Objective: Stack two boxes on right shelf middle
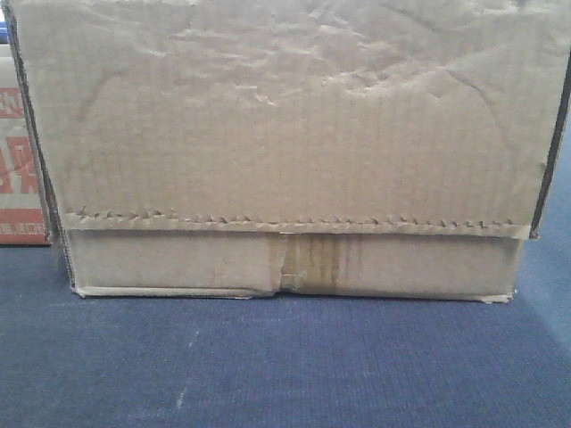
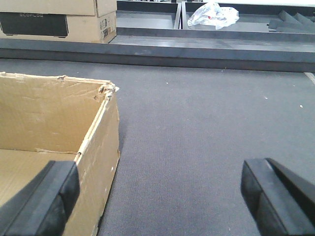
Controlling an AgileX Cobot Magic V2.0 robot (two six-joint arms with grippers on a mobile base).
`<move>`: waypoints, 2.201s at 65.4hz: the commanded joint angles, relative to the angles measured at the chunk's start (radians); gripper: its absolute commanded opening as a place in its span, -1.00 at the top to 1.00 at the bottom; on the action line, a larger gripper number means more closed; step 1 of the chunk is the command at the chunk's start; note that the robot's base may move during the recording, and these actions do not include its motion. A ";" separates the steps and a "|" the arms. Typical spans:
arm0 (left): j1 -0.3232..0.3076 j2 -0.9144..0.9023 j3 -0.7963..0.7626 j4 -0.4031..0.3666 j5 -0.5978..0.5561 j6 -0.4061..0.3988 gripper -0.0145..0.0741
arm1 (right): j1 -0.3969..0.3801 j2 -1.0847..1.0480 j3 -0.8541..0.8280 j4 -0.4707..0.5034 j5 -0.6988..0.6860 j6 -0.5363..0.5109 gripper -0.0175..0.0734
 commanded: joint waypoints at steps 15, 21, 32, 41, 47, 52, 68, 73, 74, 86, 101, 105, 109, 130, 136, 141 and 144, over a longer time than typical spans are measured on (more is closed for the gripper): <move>0.004 -0.152 -0.070 0.160 0.025 -0.151 0.92 | 0.000 0.001 -0.005 -0.013 -0.012 -0.002 -0.64; 0.004 -0.206 -0.117 0.160 0.037 -0.153 0.92 | 0.000 0.001 -0.005 -0.013 -0.012 -0.002 -0.64; 0.002 -0.311 -0.219 0.112 0.054 -0.194 0.92 | 0.000 0.001 -0.005 -0.013 -0.012 -0.002 -0.64; 0.002 -0.391 -0.283 -0.015 0.054 -0.194 0.92 | 0.000 0.001 -0.005 -0.013 -0.012 -0.002 -0.64; 0.002 -0.425 -0.308 -0.124 0.054 -0.194 0.92 | 0.000 0.001 -0.005 -0.013 -0.014 -0.002 -0.64; -0.007 -0.442 -0.325 -0.235 0.054 -0.194 0.92 | 0.000 0.001 -0.005 -0.013 -0.014 -0.002 -0.64; -0.214 -0.438 -0.344 -0.290 0.026 -0.218 0.92 | 0.000 0.001 -0.005 -0.013 -0.012 -0.002 -0.64; -0.296 -0.422 -0.344 -0.270 0.017 -0.248 0.92 | 0.000 0.001 -0.005 -0.013 -0.012 -0.002 -0.64; -0.313 -0.417 -0.344 -0.262 0.017 -0.254 0.92 | 0.000 0.001 -0.005 -0.013 -0.012 -0.002 -0.64; -0.518 -0.352 -0.344 -0.098 0.015 -0.356 0.92 | 0.000 0.001 -0.005 -0.013 -0.008 -0.002 -0.64; -0.629 -0.239 -0.344 0.026 -0.005 -0.434 0.92 | 0.000 0.001 -0.005 -0.013 -0.002 -0.002 -0.64; -0.636 -0.194 -0.344 0.026 -0.009 -0.441 0.92 | 0.000 0.001 -0.005 -0.013 -0.002 -0.002 -0.64; -0.636 -0.163 -0.344 0.026 -0.009 -0.455 0.92 | 0.000 0.001 -0.005 -0.013 0.000 -0.002 -0.64; -0.636 -0.051 -0.344 0.026 -0.014 -0.475 0.92 | 0.000 0.001 -0.005 -0.013 0.008 -0.002 -0.64; -0.636 -0.044 -0.344 0.026 -0.014 -0.475 0.92 | 0.000 0.001 -0.005 -0.013 0.010 -0.002 -0.64; -0.636 -0.044 -0.344 0.026 -0.014 -0.475 0.92 | 0.000 0.001 -0.005 -0.013 0.010 -0.002 -0.64; -0.636 -0.044 -0.344 0.026 -0.013 -0.475 0.90 | 0.000 0.001 -0.005 -0.013 0.010 -0.002 -0.64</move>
